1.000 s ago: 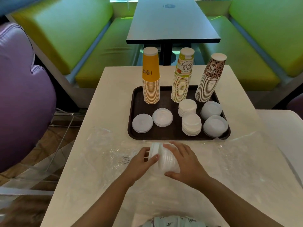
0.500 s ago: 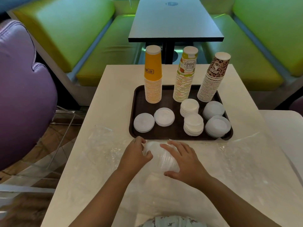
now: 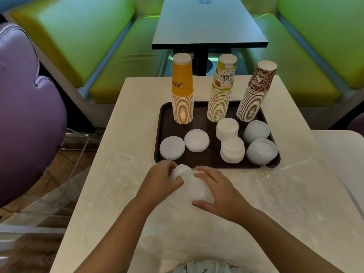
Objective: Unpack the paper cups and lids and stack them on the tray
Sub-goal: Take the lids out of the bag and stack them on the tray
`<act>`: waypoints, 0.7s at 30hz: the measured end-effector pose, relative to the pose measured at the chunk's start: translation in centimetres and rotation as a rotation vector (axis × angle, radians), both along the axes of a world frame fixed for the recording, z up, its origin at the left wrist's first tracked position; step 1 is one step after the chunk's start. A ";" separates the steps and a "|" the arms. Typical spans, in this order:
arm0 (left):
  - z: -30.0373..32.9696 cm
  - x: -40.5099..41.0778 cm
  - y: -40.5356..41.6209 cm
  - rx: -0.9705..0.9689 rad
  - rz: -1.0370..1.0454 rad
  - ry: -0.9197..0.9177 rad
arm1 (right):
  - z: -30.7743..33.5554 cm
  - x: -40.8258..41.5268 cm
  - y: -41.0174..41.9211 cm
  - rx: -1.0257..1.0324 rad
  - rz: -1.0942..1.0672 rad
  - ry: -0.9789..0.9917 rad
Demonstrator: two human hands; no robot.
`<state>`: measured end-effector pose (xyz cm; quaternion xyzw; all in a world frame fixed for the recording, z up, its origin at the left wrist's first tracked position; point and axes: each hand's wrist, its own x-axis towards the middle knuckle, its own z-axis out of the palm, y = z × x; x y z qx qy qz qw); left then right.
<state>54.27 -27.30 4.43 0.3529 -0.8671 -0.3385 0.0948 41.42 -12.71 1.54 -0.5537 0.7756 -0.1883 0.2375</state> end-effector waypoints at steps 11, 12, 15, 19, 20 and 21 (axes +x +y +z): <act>-0.9 0.3 -0.9 0.303 0.395 0.292 | -0.5 0.0 -0.1 0.178 -0.019 -0.001; -0.7 0.3 -0.9 0.309 0.406 0.319 | -0.4 -0.1 -0.1 0.186 -0.018 0.003; -0.1 0.3 -0.2 0.209 0.383 0.390 | -0.3 0.0 -0.2 0.110 -0.083 -0.007; 0.8 -0.2 1.2 -0.041 0.240 0.475 | 1.7 0.6 -0.9 -0.221 -0.333 -0.369; 0.9 -0.5 1.7 -0.095 0.180 0.489 | 2.4 0.7 -1.2 -0.242 -0.351 -0.534; 1.0 -0.9 2.1 -0.145 0.116 0.493 | 3.0 0.7 -1.6 -0.241 -0.355 -0.735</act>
